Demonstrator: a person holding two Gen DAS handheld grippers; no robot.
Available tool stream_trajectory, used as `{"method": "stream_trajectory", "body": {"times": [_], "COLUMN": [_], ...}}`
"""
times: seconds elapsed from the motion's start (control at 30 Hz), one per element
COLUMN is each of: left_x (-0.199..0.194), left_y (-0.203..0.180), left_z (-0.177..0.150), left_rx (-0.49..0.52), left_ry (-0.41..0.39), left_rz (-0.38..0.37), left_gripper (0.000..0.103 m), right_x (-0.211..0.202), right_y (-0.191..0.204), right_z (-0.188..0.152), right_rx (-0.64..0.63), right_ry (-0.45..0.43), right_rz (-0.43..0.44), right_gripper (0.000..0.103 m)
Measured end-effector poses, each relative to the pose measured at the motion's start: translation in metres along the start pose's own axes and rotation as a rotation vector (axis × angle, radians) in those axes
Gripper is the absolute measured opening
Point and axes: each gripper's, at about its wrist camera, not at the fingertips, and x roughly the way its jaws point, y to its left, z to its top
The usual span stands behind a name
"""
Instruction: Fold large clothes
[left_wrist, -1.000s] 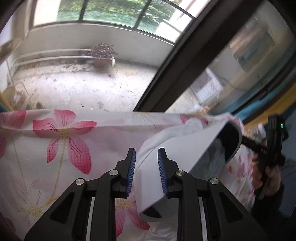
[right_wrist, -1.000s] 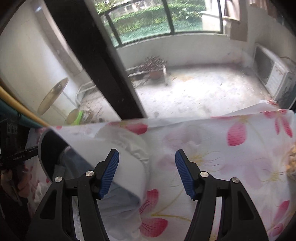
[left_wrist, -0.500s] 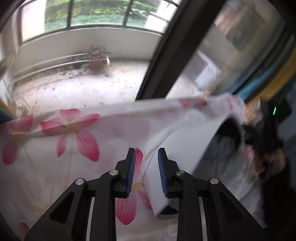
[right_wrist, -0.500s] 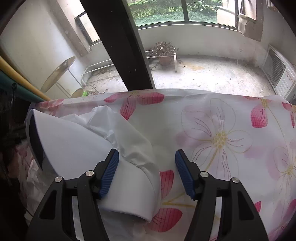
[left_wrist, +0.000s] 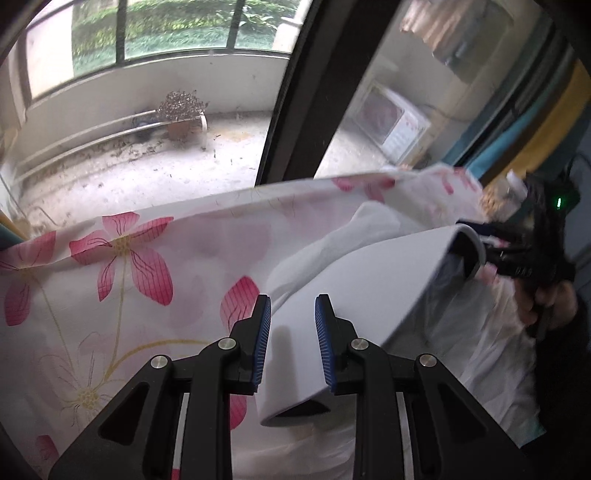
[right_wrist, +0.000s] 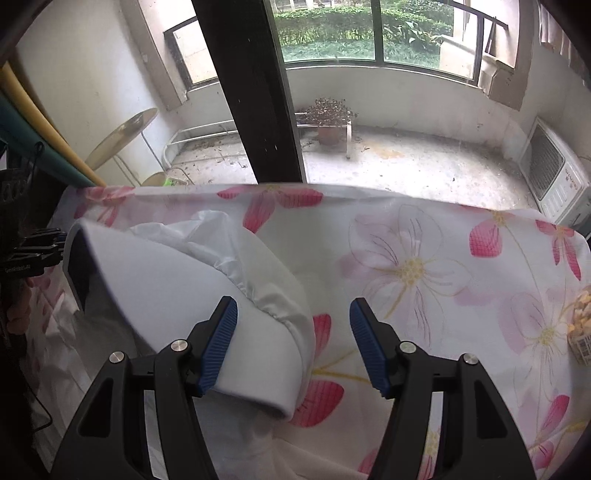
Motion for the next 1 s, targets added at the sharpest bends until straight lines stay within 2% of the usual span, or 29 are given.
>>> {"method": "stream_trajectory", "body": {"times": [0.2, 0.33, 0.4, 0.43, 0.5, 0.57, 0.67, 0.73, 0.83, 1.0], "left_x": [0.015, 0.016, 0.016, 0.014, 0.012, 0.011, 0.012, 0.015, 0.017, 0.016], "left_y": [-0.025, -0.022, -0.020, -0.019, -0.015, -0.008, -0.001, 0.000, 0.003, 0.003], "left_z": [-0.019, -0.017, -0.019, -0.020, -0.022, -0.026, -0.027, -0.026, -0.024, -0.028], "left_rx": [0.155, 0.155, 0.155, 0.158, 0.151, 0.129, 0.092, 0.074, 0.062, 0.071], "left_ry": [0.060, 0.055, 0.053, 0.048, 0.043, 0.039, 0.046, 0.070, 0.077, 0.066], "left_rz": [0.103, 0.115, 0.149, 0.177, 0.212, 0.203, 0.151, 0.086, 0.054, 0.041], "left_gripper": [0.027, 0.027, 0.027, 0.028, 0.041, 0.048, 0.049, 0.049, 0.051, 0.051], "right_x": [0.006, 0.007, 0.010, 0.011, 0.010, 0.010, 0.009, 0.010, 0.011, 0.011], "right_y": [0.005, 0.016, 0.019, 0.020, 0.019, 0.015, 0.005, 0.000, -0.009, -0.007], "right_z": [-0.020, -0.021, -0.021, -0.021, -0.021, -0.020, -0.017, -0.015, -0.013, -0.015], "right_rx": [-0.033, -0.090, -0.110, -0.121, -0.122, -0.104, -0.062, -0.034, 0.011, -0.012], "right_ry": [0.037, 0.034, 0.035, 0.032, 0.030, 0.038, 0.057, 0.068, 0.084, 0.080], "right_rz": [0.021, 0.031, 0.042, 0.042, 0.052, 0.071, 0.128, 0.161, 0.206, 0.193], "right_gripper": [0.064, 0.063, 0.061, 0.059, 0.055, 0.052, 0.052, 0.052, 0.052, 0.043]}}
